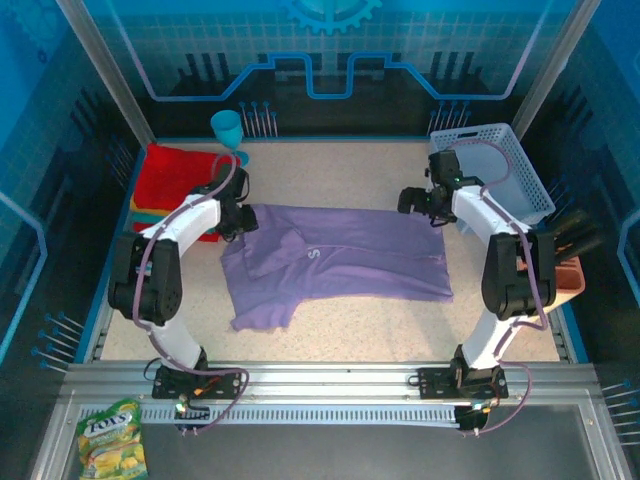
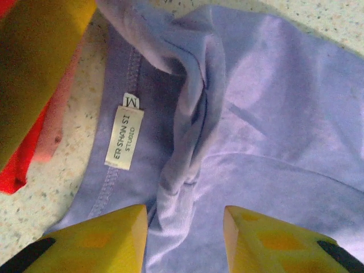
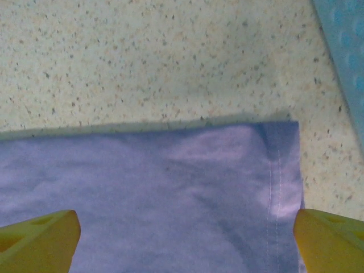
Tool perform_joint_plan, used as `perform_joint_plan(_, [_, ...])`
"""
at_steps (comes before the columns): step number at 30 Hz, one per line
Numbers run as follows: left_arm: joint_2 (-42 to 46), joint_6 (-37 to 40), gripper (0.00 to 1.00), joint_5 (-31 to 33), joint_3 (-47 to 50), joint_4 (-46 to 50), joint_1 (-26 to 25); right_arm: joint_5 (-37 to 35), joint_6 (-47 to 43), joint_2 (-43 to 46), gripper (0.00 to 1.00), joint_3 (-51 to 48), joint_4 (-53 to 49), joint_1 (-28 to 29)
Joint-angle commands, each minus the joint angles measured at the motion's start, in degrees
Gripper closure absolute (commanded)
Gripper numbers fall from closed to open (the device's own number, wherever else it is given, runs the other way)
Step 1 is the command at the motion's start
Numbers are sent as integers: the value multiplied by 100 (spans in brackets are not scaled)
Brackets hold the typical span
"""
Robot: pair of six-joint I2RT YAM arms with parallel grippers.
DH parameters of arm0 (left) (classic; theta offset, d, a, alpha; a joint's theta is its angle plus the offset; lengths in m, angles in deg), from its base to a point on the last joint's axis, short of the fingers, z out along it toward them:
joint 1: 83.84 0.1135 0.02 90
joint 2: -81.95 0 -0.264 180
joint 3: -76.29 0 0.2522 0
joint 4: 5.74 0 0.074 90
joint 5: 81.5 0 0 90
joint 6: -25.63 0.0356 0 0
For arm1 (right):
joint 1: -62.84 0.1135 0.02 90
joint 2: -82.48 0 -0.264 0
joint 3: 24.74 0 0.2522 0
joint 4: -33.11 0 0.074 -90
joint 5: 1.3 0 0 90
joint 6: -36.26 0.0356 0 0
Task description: Fold and stack the t-shirts
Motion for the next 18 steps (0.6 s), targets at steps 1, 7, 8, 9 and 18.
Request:
perform_joint_plan(1, [-405,-34,60,35,-213,-306,-16,385,12,170,3,-352,108,43])
perform_joint_plan(7, [-959,119,72,175,-648,-188,-11,519,104,-79,5,-616,234,45])
perform_joint_plan(8, [-996,151,75,262,-676,-128,-8,513,108,-146,5,-621,244,51])
perform_joint_plan(9, [-1010,187,79,333,-697,-76,1,459,115,-210,5,-629,237,45])
perform_joint_plan(18, [-856,564,99,437,-615,380,420,124,206,-570,7,-517,86,-257])
